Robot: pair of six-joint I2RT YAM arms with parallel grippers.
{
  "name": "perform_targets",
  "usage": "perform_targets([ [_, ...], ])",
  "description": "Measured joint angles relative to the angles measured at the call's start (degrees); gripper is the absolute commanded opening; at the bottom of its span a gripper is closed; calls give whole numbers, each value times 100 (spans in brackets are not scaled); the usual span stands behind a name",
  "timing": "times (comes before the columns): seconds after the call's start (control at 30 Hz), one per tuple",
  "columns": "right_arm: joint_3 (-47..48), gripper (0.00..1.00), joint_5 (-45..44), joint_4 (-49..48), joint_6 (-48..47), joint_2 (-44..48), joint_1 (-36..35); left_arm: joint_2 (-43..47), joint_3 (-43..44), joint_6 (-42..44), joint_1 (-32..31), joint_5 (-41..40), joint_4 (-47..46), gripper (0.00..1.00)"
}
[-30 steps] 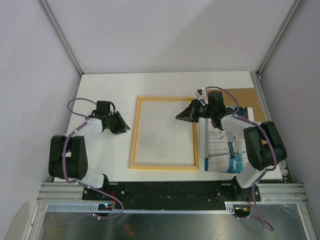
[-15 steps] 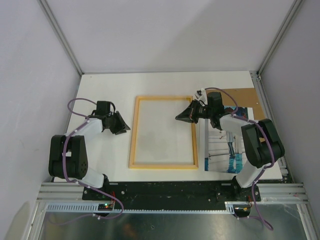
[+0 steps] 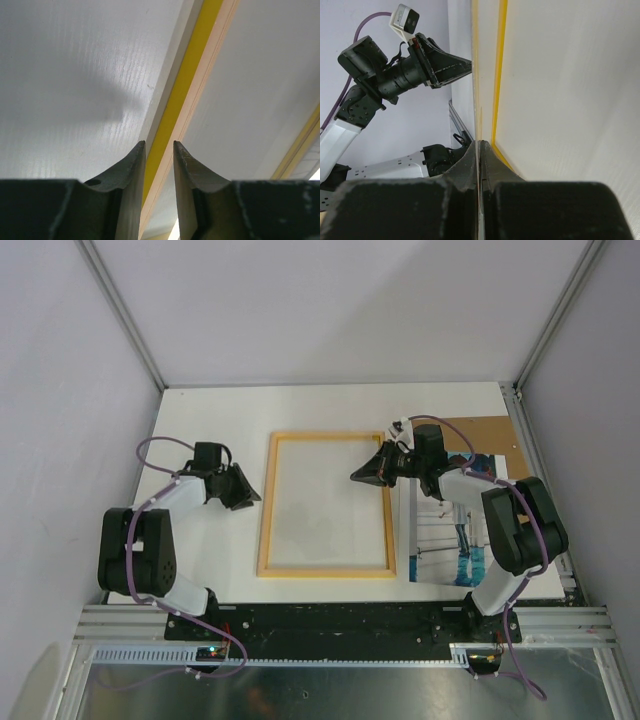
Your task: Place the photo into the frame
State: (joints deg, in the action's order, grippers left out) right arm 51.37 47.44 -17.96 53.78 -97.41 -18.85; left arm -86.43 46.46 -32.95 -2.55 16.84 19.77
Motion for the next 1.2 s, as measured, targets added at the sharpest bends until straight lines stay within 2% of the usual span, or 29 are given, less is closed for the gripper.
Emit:
perform_targets([
  [1.2,0,0,-483,417,-756,-181,-164,-181,-17,-4,-291,-17,-2,32],
])
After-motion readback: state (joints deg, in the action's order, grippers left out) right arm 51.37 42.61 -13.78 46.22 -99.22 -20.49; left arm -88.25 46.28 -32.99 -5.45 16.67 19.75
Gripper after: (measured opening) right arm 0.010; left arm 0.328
